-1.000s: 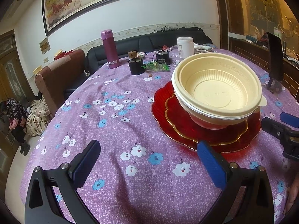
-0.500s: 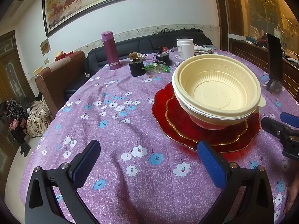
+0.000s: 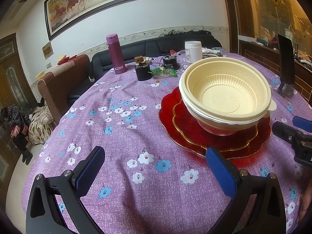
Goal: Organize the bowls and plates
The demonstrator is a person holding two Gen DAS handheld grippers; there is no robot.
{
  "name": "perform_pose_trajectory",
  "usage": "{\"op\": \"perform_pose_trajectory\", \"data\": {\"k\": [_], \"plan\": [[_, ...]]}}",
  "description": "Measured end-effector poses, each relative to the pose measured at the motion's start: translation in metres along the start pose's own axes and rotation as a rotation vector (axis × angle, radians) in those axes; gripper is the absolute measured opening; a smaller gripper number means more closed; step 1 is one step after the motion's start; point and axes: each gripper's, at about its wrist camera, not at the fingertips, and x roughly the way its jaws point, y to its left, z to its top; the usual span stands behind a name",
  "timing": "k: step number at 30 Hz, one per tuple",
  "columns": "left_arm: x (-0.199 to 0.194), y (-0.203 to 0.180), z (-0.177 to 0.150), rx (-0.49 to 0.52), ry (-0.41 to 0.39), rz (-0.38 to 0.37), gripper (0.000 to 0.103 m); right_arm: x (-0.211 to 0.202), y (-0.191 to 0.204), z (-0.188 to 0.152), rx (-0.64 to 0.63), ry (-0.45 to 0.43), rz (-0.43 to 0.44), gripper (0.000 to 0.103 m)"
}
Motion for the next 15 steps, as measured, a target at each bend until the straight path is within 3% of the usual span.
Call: {"op": "perform_pose_trajectory", "data": {"k": [6, 13, 15], "plan": [[-0.002, -0.002, 0.001, 0.002, -0.005, -0.003, 0.103, 0.000, 0.000, 0.000, 0.000, 0.000, -0.003, 0.093], [-0.011, 0.003, 0.003, -0.003, -0.042, -0.045, 0.103, -0.001, 0.000, 0.001, -0.002, -0.002, -0.014, 0.093], [-0.008, 0.004, 0.003, -0.007, -0.021, -0.071, 0.103, -0.001, 0.000, 0.001, -0.001, -0.002, -0.016, 0.093]]}}
